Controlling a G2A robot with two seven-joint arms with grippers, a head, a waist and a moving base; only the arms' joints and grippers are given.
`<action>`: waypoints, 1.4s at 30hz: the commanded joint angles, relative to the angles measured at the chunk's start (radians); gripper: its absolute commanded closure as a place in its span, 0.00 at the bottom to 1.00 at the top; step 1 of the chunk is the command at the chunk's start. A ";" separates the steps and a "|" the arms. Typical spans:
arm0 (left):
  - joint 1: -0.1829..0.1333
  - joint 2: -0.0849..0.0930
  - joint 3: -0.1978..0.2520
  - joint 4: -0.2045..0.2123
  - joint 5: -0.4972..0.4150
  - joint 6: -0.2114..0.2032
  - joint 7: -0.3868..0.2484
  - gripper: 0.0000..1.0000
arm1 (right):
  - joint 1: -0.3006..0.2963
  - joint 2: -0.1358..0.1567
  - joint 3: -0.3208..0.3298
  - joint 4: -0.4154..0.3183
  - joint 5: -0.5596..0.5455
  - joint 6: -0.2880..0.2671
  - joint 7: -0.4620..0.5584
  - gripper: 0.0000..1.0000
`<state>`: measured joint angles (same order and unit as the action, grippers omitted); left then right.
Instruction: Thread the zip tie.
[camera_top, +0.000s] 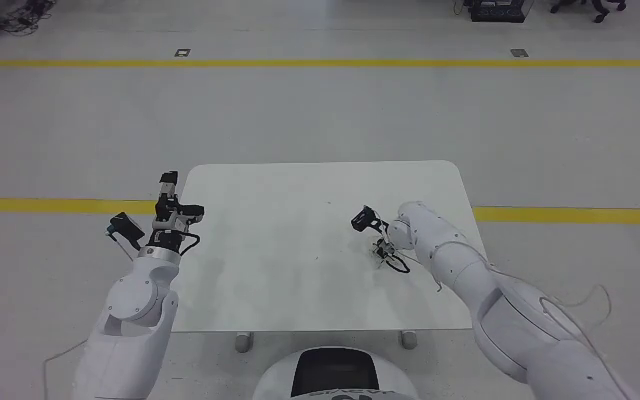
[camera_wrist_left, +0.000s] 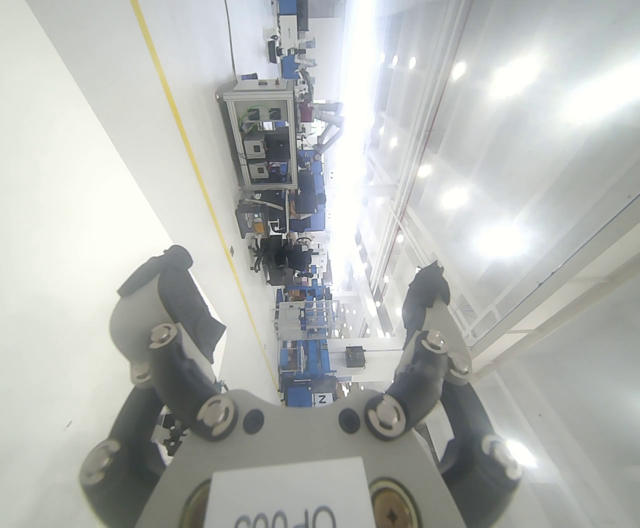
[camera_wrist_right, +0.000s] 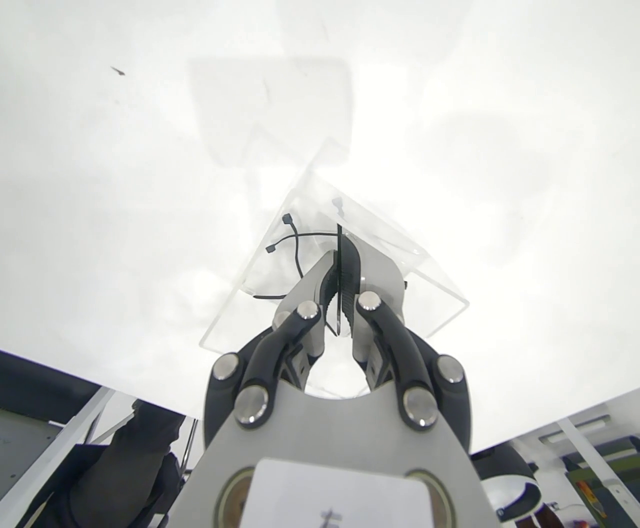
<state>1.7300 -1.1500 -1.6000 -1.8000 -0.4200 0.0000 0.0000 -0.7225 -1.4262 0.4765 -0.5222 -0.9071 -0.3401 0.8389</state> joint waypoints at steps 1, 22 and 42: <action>0.000 0.000 0.000 0.000 0.000 0.000 0.000 0.00 | 0.001 -0.001 0.001 -0.001 -0.006 0.000 -0.003 1.00; 0.000 0.000 0.000 0.000 0.000 0.000 0.000 0.00 | -0.033 0.069 0.074 -0.167 -0.028 0.000 0.021 1.00; 0.000 0.000 0.000 0.000 0.000 0.000 0.000 0.00 | -0.195 0.259 0.279 -0.588 0.029 0.000 0.083 1.00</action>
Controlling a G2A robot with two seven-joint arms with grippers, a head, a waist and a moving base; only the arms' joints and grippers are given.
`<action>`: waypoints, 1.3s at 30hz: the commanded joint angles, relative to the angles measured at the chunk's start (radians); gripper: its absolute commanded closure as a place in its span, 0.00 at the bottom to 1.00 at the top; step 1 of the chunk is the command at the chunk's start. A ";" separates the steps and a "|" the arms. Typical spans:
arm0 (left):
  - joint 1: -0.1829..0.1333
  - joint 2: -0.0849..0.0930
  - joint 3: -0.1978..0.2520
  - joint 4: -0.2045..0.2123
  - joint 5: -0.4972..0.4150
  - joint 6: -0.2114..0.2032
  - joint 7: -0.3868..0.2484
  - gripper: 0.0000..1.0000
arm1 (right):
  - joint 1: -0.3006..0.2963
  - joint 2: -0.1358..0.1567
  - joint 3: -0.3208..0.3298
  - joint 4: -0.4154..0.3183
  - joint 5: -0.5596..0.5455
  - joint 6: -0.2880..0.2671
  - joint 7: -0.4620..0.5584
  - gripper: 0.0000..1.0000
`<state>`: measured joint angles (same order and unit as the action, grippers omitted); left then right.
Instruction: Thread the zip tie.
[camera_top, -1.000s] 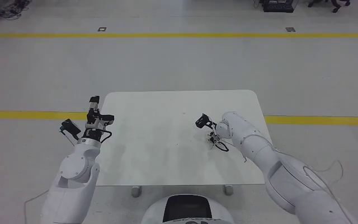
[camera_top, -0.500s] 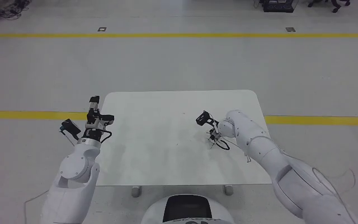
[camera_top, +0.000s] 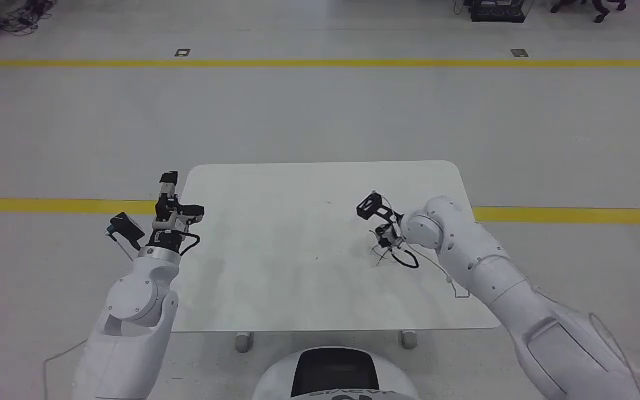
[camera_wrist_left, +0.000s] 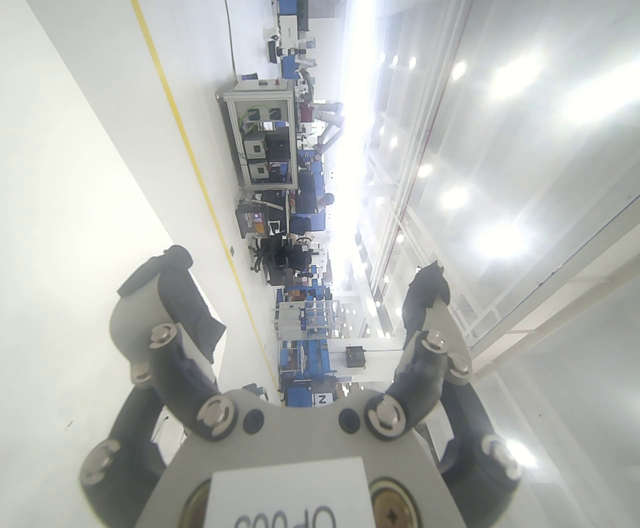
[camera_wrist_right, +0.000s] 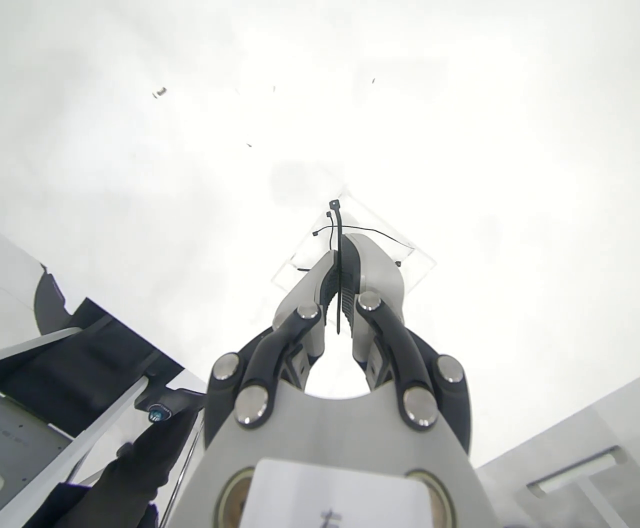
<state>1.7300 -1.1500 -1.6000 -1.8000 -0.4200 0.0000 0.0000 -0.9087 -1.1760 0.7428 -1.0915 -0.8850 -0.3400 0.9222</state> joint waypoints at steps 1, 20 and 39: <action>0.000 0.000 0.000 0.000 0.000 0.000 0.000 0.00 | -0.023 0.020 0.030 -0.042 0.021 0.000 -0.002 1.00; 0.000 0.000 0.000 0.000 0.000 0.000 0.000 0.00 | -0.114 0.092 0.162 -0.147 0.274 0.000 -0.001 1.00; 0.000 0.000 0.000 0.000 0.000 0.000 0.000 0.00 | -0.182 0.107 0.251 -0.156 0.699 0.000 -0.055 1.00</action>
